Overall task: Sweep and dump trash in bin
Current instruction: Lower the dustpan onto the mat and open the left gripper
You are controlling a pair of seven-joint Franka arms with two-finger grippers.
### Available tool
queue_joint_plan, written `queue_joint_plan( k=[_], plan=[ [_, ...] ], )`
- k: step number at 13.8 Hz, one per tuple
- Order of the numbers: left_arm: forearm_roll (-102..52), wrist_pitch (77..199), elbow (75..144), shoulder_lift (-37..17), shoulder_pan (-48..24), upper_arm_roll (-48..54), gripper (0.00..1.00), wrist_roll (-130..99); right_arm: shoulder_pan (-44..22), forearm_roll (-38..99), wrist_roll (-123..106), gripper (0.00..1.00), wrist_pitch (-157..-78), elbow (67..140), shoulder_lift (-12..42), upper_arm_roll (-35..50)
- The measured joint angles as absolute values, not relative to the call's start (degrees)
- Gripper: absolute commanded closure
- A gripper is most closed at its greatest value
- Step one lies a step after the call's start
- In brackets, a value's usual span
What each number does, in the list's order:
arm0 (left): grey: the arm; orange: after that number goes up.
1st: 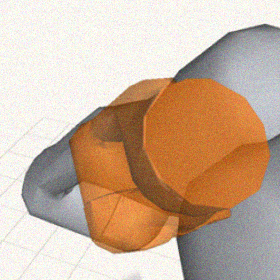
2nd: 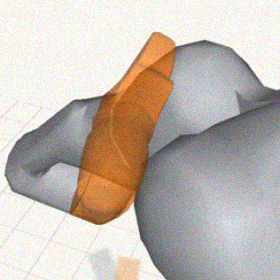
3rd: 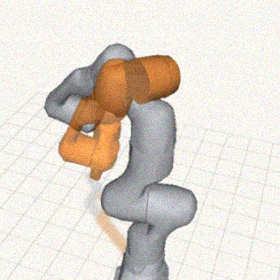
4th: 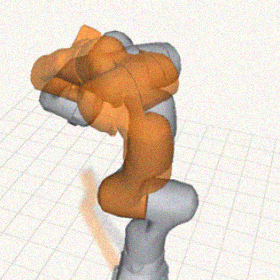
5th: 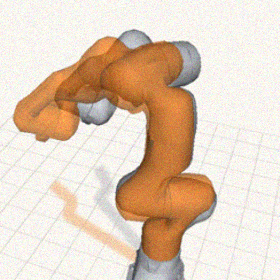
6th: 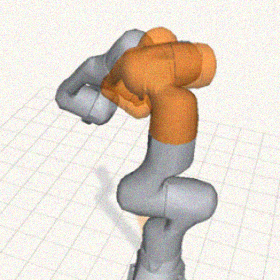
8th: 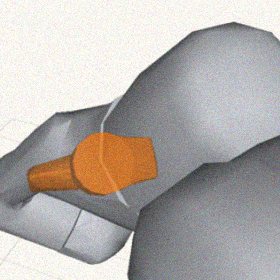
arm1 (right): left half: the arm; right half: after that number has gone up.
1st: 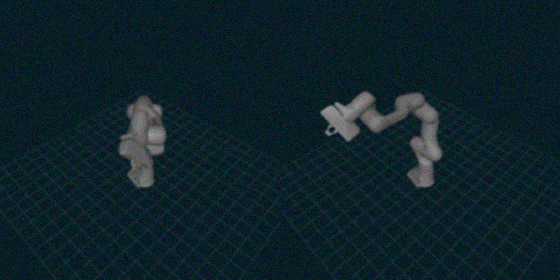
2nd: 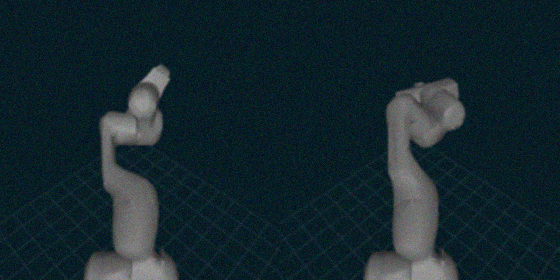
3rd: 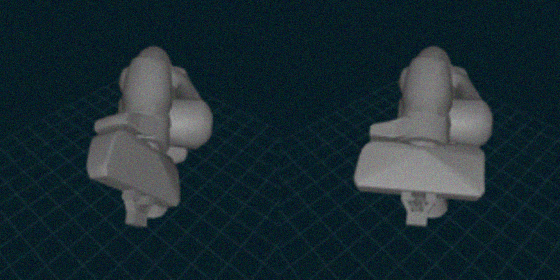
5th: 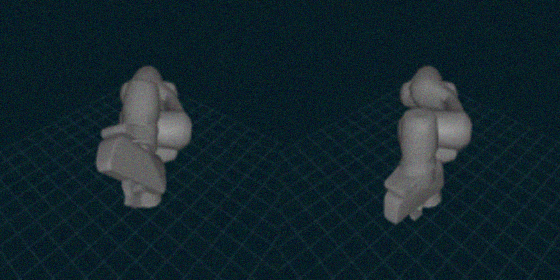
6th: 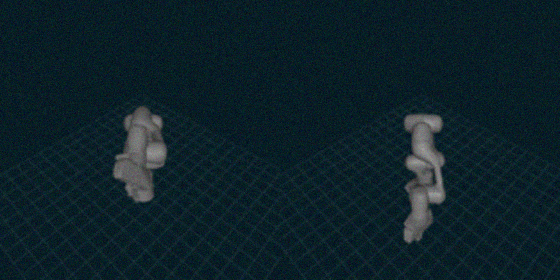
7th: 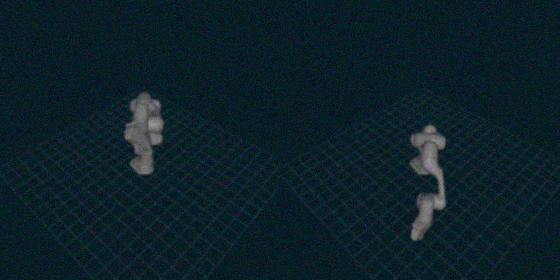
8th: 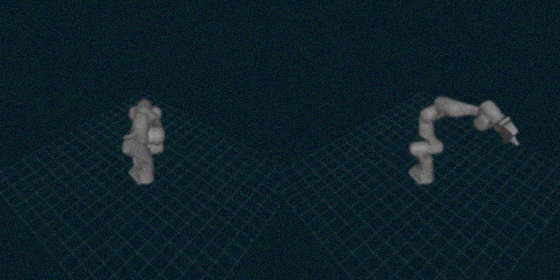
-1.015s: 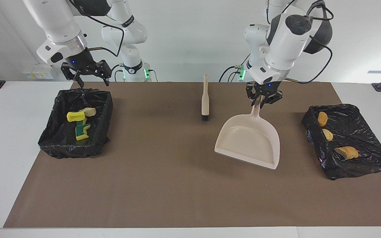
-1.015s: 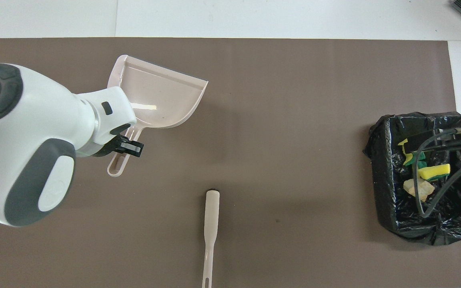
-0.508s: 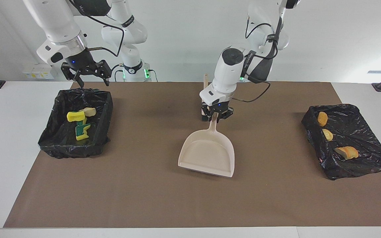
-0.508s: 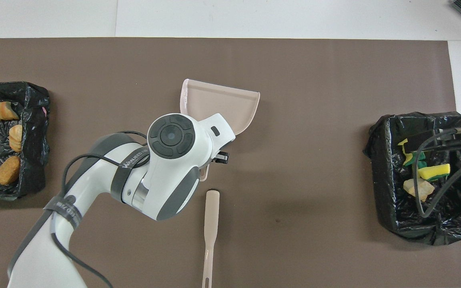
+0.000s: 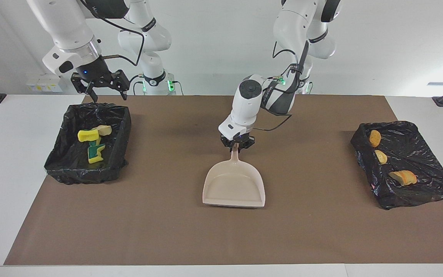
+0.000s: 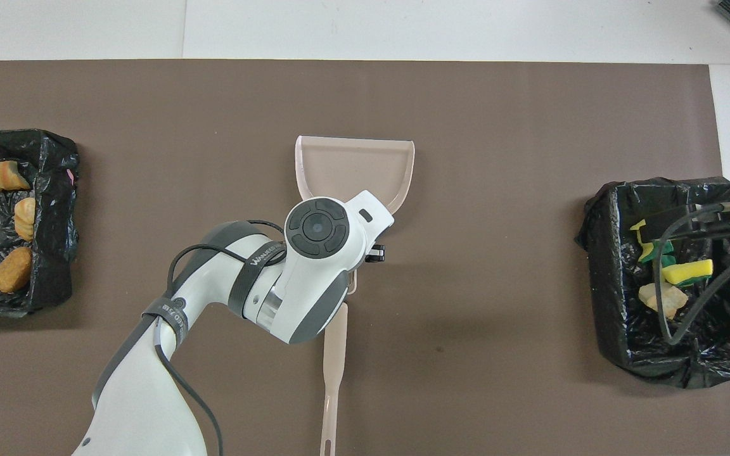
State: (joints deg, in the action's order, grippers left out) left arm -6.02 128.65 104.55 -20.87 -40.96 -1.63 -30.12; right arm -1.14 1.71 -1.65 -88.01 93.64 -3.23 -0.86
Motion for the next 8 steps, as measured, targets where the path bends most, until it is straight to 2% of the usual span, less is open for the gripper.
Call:
queue_joint_plan(
  k=[4, 5, 6, 7, 8],
  plan=[
    [-6.2, 123.1, 103.7, -18.5, -40.8, -2.5, 1.00, -31.5, -1.1, 1.7, -1.6, 0.00, -88.0, 93.6, -3.2, -0.9],
    [-6.4, 122.8, 103.7, -18.1, -40.8, -2.7, 0.70, -31.5, -1.1, 1.7, -1.6, 0.00, -88.0, 93.6, -3.2, -0.9],
    [-6.5, 122.8, 103.7, -18.0, -40.8, -2.8, 0.16, -31.6, -1.1, 1.7, -1.6, 0.00, -88.0, 93.6, -3.2, -0.9],
    [-6.8, 122.8, 103.7, -18.0, -40.8, -2.8, 0.00, -31.8, -1.1, 1.7, -1.6, 0.00, -88.0, 93.6, -3.2, -0.9],
    [-6.9, 122.9, 103.7, -18.0, -40.8, -2.8, 0.00, -31.8, -1.1, 1.7, -1.6, 0.00, -88.0, 93.6, -3.2, -0.9]
  ],
)
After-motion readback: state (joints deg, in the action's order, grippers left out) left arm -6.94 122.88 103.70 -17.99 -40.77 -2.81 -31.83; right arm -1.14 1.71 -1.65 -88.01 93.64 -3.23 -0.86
